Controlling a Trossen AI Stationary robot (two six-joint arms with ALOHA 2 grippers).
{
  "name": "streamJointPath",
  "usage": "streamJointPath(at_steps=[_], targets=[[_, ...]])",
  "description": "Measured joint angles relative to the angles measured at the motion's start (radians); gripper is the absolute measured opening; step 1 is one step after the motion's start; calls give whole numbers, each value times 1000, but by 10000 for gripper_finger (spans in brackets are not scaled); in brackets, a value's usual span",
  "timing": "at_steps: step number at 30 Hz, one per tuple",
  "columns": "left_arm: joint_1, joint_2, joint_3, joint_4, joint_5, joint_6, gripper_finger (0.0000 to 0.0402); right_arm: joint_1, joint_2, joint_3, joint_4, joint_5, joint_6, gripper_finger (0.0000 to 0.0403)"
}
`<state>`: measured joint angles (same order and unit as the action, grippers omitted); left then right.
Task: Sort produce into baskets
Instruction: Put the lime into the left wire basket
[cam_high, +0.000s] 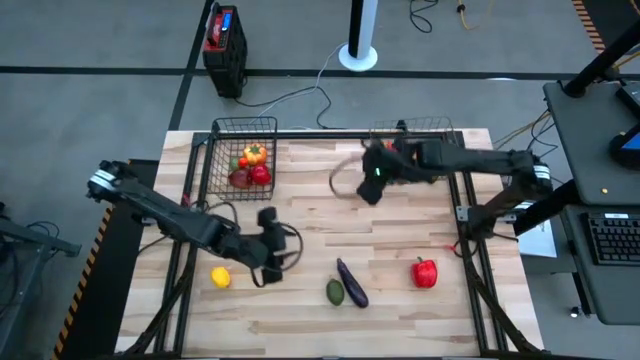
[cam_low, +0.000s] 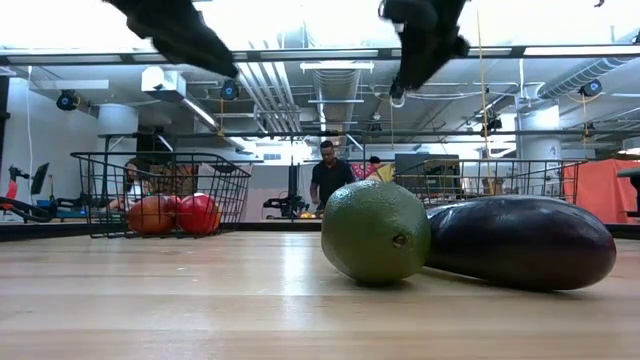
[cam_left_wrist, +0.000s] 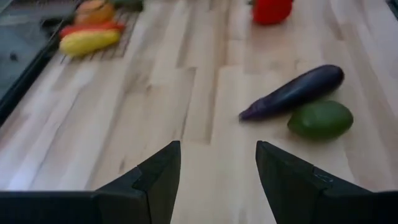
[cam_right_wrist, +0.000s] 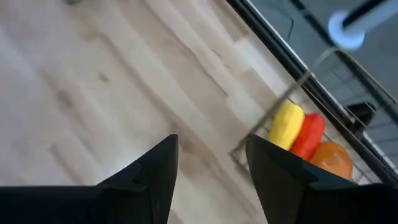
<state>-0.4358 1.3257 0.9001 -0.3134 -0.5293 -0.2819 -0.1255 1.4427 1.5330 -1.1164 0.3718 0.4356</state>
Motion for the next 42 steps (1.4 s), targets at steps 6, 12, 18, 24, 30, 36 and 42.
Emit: streamJointPath(at_steps=[6,12,18,24,30,36,42], targets=[[-11,179,6,238,44,186,196,208,-8,0,0,124,86,180],[-13,299,57,306,158,338,210,308,-1,0,0,153,123,180],[-9,364,133,288,288,465,239,329,-2,0,-2,153,128,180],[4,452,211,219,433,572,282,328,-2,0,-13,152,127,180],[48,525,281,185,562,642,289,328,-3,0,-13,151,130,178],[66,589,318,204,564,715,288,331,-3,0,-15,148,132,180],[68,662,373,196,573,756,288,331,-3,0,-48,145,141,178]])
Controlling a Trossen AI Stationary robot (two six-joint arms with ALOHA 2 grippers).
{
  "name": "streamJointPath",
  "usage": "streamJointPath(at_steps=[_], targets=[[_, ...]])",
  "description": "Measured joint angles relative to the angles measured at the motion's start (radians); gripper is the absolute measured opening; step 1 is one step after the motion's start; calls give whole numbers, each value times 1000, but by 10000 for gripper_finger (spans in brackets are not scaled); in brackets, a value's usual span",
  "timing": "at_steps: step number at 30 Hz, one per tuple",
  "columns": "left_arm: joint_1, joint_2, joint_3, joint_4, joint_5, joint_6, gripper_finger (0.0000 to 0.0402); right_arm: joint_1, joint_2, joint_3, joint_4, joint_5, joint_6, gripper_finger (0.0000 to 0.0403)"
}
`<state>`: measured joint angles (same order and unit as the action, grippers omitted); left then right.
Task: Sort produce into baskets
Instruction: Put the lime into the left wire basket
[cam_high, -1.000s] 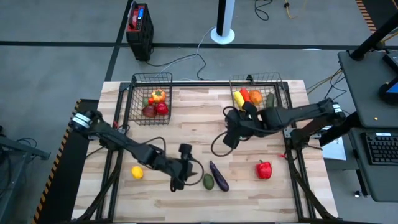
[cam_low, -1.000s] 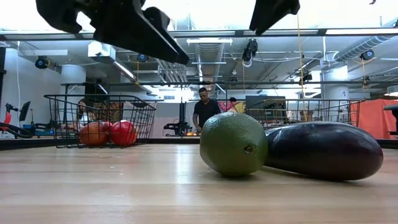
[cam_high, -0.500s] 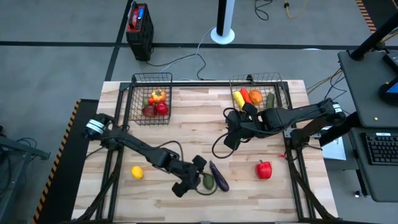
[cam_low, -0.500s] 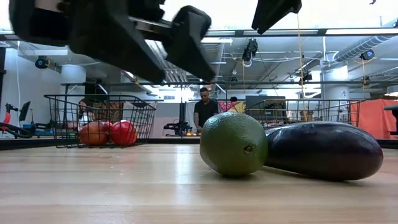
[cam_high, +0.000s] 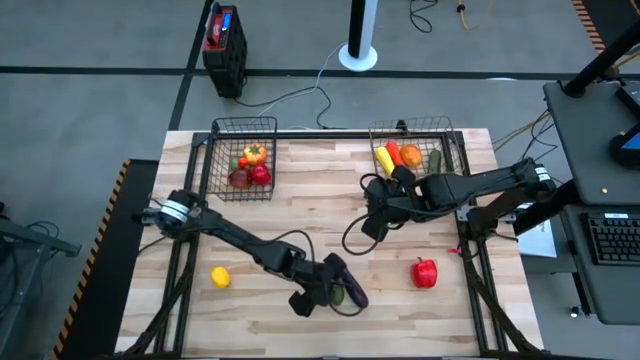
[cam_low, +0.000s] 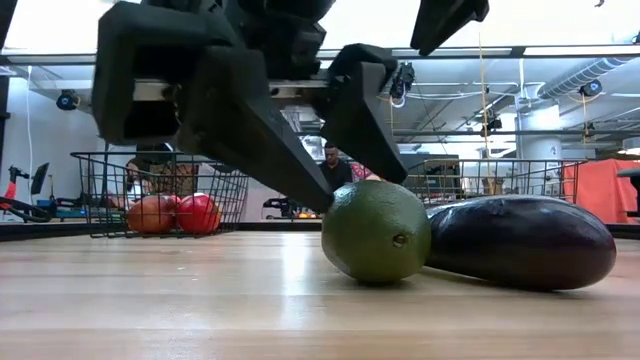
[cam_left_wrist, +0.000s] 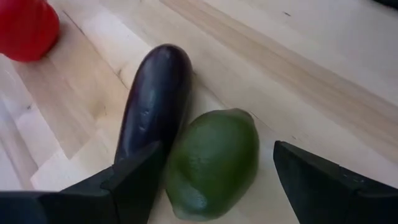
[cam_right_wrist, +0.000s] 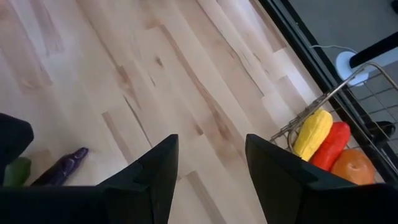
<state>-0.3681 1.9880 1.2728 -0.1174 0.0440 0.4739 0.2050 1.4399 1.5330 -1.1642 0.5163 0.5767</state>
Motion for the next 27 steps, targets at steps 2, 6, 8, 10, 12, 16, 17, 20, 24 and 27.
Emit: streamJointPath(at_steps=[2,6,8,10,12,16,17,20,24,27], targets=[[6,12,10,-5,6,7,288,0,0,0,-8,0,4,180],[24,27,9,-6,53,4,288,0,0,0,-10,0,5,179],[29,28,7,-6,53,-6,286,0,0,0,-10,0,3,178],[29,28,-2,-5,55,-9,283,0,0,0,-10,0,3,179],[29,29,-14,5,74,-12,279,0,0,0,-10,0,3,180],[31,29,-40,52,91,-26,272,0,0,0,-9,0,2,178],[33,29,-45,64,96,-32,271,0,0,0,-9,0,2,178],[33,29,-52,77,98,-38,270,0,0,0,-9,0,1,179],[33,29,-51,80,98,-45,267,0,0,0,-9,0,0,180],[33,29,-52,80,100,-58,251,0,0,0,-9,0,0,177]])
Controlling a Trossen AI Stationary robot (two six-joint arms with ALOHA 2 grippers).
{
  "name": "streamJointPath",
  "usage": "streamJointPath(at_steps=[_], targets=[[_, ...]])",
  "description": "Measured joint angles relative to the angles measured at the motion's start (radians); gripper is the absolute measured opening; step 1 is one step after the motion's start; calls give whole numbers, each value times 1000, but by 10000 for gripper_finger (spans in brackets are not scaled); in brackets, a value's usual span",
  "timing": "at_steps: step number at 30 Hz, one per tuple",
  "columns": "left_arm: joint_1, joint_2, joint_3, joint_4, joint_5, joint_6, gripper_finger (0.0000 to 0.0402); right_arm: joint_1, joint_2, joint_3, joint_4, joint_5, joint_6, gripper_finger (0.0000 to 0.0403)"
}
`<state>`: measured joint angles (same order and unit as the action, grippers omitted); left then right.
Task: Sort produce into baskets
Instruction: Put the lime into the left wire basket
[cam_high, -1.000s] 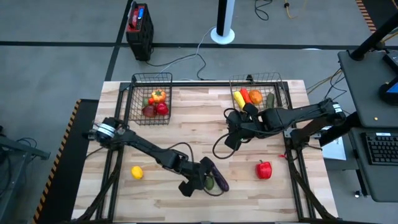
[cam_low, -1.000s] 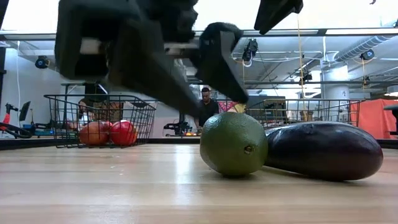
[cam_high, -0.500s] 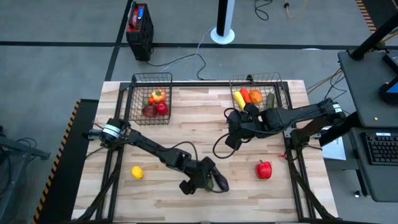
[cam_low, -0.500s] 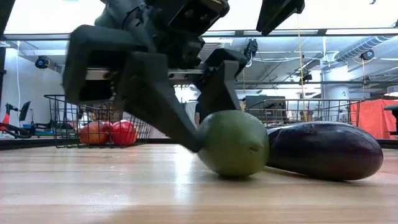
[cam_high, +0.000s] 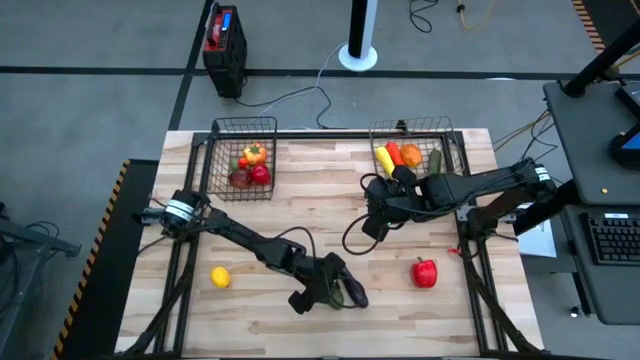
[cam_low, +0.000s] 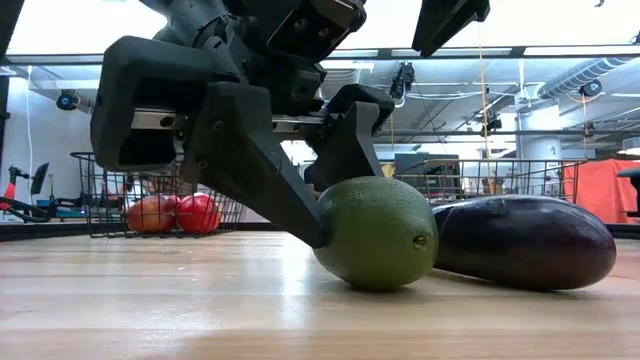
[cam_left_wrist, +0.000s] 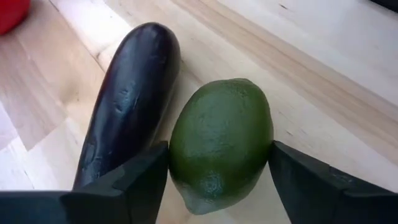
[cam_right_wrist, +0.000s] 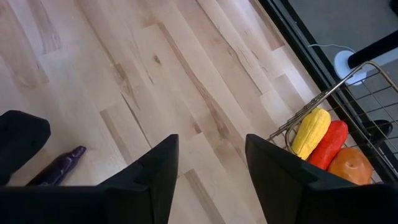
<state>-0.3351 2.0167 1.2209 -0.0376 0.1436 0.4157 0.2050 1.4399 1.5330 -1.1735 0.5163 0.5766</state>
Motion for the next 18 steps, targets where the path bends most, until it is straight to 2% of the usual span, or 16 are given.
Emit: streamJointPath(at_steps=[8,15,18], targets=[[0,0,0,-5,0,-33,190,0,0,0,0,0,0,175],[0,-40,0,-68,-9,-49,186,0,0,-2,-3,0,0,168],[-1,-74,0,-105,-64,-66,186,0,0,-2,-4,0,0,169]])
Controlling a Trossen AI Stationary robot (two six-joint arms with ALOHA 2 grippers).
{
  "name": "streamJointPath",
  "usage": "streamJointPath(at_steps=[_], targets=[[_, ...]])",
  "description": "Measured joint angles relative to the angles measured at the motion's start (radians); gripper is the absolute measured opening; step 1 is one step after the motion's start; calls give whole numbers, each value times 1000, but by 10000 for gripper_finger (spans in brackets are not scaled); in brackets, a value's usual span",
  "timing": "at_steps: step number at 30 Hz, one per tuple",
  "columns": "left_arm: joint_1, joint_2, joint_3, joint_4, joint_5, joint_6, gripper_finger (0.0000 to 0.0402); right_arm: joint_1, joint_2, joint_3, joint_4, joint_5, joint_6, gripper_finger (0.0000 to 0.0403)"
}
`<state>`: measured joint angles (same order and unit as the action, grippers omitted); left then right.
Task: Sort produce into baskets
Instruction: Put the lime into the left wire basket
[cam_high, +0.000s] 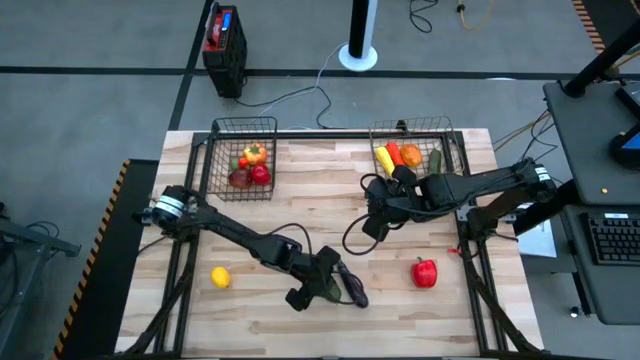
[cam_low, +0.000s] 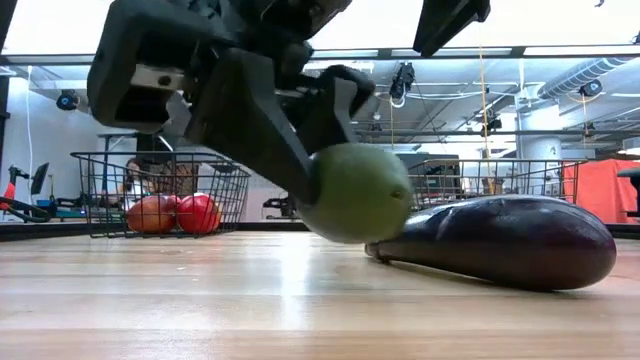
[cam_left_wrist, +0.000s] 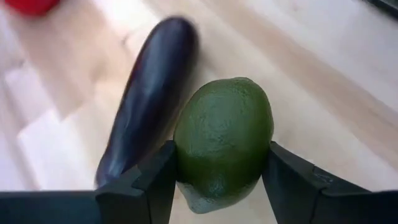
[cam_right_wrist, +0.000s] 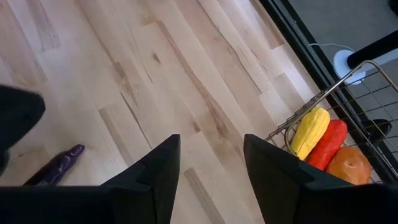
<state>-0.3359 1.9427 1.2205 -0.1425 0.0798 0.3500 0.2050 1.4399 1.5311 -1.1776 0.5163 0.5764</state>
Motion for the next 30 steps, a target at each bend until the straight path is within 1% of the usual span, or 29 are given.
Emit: streamJointPath(at_steps=[4,7,10,13,15,20,22,23,26,30], targets=[[1,-35,-3,-99,-66,-26,186,0,0,-3,0,0,0,166],[5,-82,-10,-144,-106,-28,186,0,0,-5,0,0,0,162],[5,-141,-24,-196,-149,-30,186,0,0,-11,0,1,0,159],[7,-231,-43,-247,-180,-42,186,0,0,-15,0,1,0,161],[10,-305,-65,-291,-233,-56,186,0,0,-19,0,1,0,162],[39,-476,-110,-476,-422,-132,186,0,0,-36,5,8,0,158],[65,-543,-118,-559,-475,-169,186,0,0,-45,6,8,0,156],[86,-572,-118,-604,-483,-187,185,0,0,-51,7,8,0,156],[171,-649,-120,-719,-491,-222,183,0,0,-66,9,8,4,156],[325,-725,-120,-818,-485,-217,182,0,0,-76,9,8,7,156]])
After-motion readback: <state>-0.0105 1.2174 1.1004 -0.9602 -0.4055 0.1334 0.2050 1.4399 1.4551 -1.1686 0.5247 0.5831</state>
